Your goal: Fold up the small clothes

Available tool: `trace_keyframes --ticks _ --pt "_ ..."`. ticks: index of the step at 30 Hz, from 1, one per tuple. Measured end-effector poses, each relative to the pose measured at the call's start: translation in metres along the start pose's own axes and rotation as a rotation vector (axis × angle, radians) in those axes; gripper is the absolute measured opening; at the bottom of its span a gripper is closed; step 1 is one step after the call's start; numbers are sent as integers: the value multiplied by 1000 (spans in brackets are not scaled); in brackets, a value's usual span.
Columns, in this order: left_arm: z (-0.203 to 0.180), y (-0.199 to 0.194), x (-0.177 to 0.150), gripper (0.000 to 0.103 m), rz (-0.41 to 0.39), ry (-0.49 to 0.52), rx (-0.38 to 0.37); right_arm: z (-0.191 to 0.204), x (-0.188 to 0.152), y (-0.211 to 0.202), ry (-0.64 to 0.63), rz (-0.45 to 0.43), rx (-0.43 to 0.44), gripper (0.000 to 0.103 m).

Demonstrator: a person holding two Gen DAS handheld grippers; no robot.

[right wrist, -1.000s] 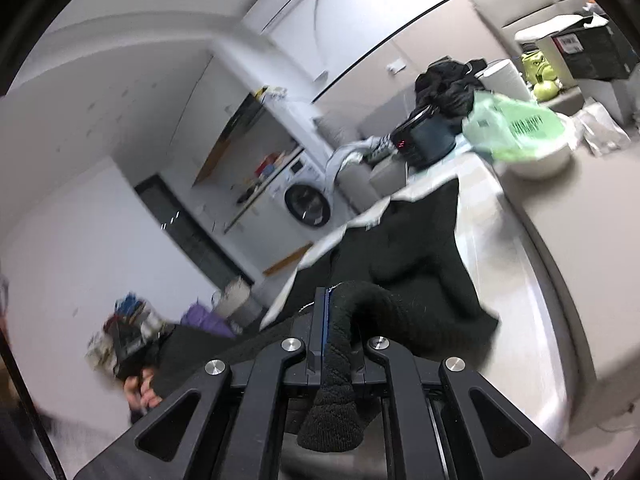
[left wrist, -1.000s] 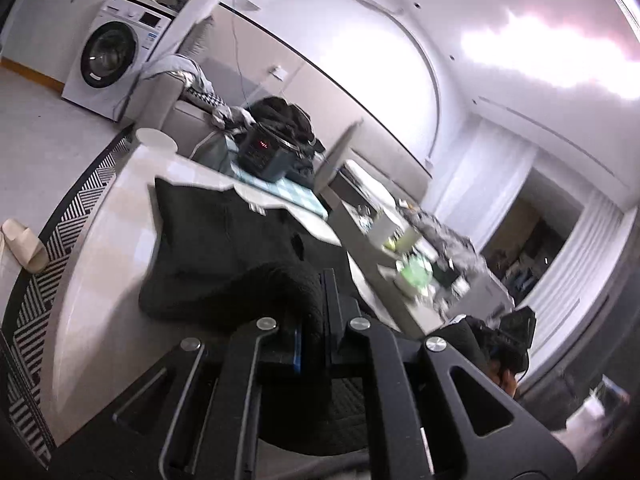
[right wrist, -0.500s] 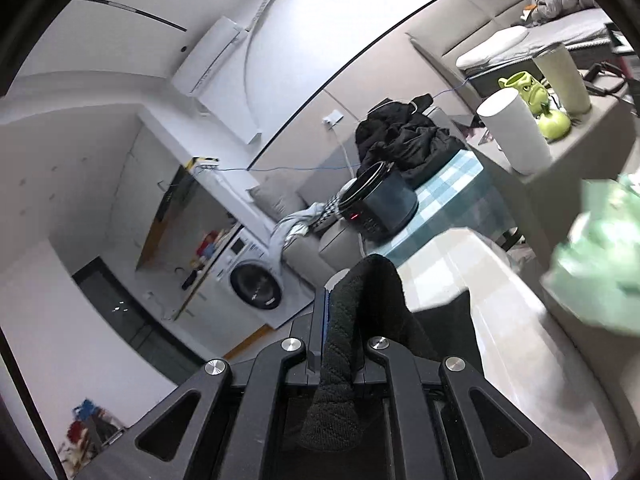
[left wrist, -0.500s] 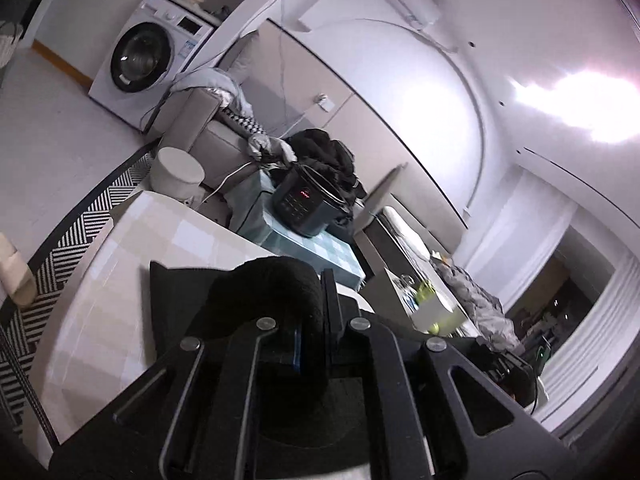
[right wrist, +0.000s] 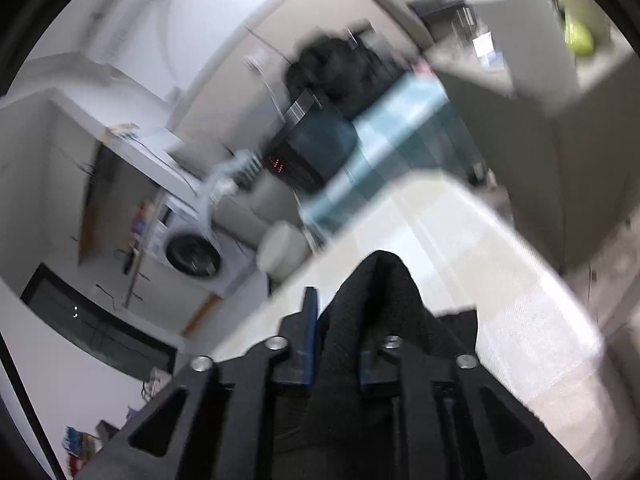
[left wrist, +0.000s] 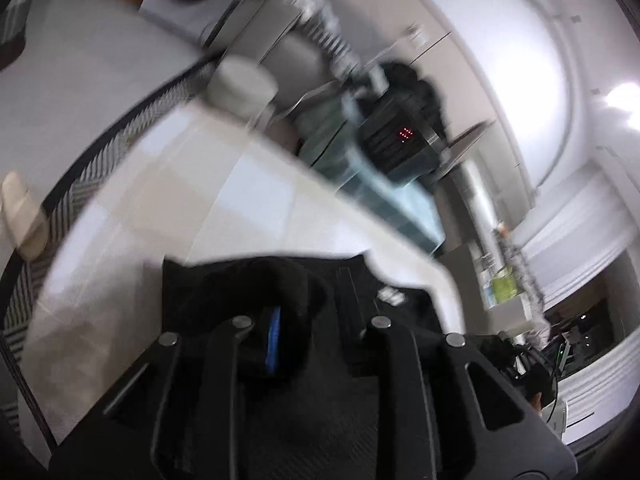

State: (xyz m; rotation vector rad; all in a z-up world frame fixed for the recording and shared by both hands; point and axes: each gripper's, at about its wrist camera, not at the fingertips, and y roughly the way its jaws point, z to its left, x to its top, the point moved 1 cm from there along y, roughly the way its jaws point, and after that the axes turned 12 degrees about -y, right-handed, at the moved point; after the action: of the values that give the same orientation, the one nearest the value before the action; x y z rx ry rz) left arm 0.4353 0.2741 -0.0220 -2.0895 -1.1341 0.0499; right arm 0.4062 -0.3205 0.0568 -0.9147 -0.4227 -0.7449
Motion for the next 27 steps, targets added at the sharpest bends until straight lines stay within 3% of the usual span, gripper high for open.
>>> trace_keyframes --ticks 3,5,7,13,17,20,27 --pt "10 9 -5 30 0 20 22 -9 -12 15 -7 58 -23 28" --pt "12 5 -7 39 -7 34 25 -11 -20 15 -37 75 -40 40" --pt "15 0 -12 48 -2 34 27 -13 -26 15 -58 86 -36 43" --pt "21 -12 -34 48 39 73 52 -16 -39 19 -101 108 -44 42" --pt "16 -22 -47 48 45 105 57 -15 -43 25 -126 125 -66 31" --pt "15 -21 -51 48 69 106 90 -15 -44 28 -117 135 -66 31" --pt "24 -42 -73 48 131 66 74 -25 -50 15 -55 177 -51 34"
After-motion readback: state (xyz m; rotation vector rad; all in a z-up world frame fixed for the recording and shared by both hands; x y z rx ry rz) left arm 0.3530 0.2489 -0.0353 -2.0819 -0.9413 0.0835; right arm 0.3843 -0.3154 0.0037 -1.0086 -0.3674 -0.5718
